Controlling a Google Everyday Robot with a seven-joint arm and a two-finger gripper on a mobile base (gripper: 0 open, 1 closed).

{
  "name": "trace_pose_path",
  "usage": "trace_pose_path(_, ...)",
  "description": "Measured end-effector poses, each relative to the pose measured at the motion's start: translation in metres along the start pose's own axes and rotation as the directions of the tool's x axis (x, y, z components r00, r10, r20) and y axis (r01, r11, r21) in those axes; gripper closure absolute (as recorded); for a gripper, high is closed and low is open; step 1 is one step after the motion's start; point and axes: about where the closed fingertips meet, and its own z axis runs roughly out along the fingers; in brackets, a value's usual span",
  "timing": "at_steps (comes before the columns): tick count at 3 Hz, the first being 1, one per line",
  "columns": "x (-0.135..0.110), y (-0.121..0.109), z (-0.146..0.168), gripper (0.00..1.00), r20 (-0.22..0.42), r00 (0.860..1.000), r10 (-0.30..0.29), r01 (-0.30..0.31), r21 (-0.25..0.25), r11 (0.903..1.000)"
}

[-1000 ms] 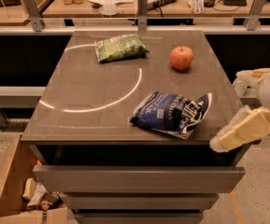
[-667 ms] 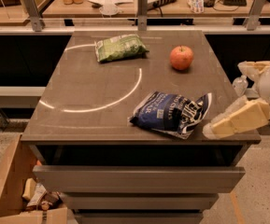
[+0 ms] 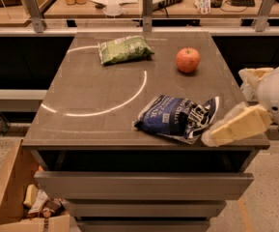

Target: Move blue chip bag near green jalapeno chip bag

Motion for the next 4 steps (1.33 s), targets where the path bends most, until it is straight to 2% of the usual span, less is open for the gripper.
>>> trace_pose_path(1, 0.001, 0.007, 0.034, 0.0, 0.0, 1.0, 0.025, -0.025, -0.02, 0.9995)
trace_pose_path(2, -0.002, 0.009, 0.063, 0.0, 0.006, 1.0, 0.019, -0.018, -0.042, 0.9989)
trace_pose_path(3, -0.002, 0.01, 0.087, 0.16, 0.007, 1.0, 0.003, -0.003, -0.078, 0.9969)
trace_pose_path(4, -0.004, 0.009, 0.103, 0.39, -0.001, 1.0, -0.02, 0.02, -0.116, 0.993)
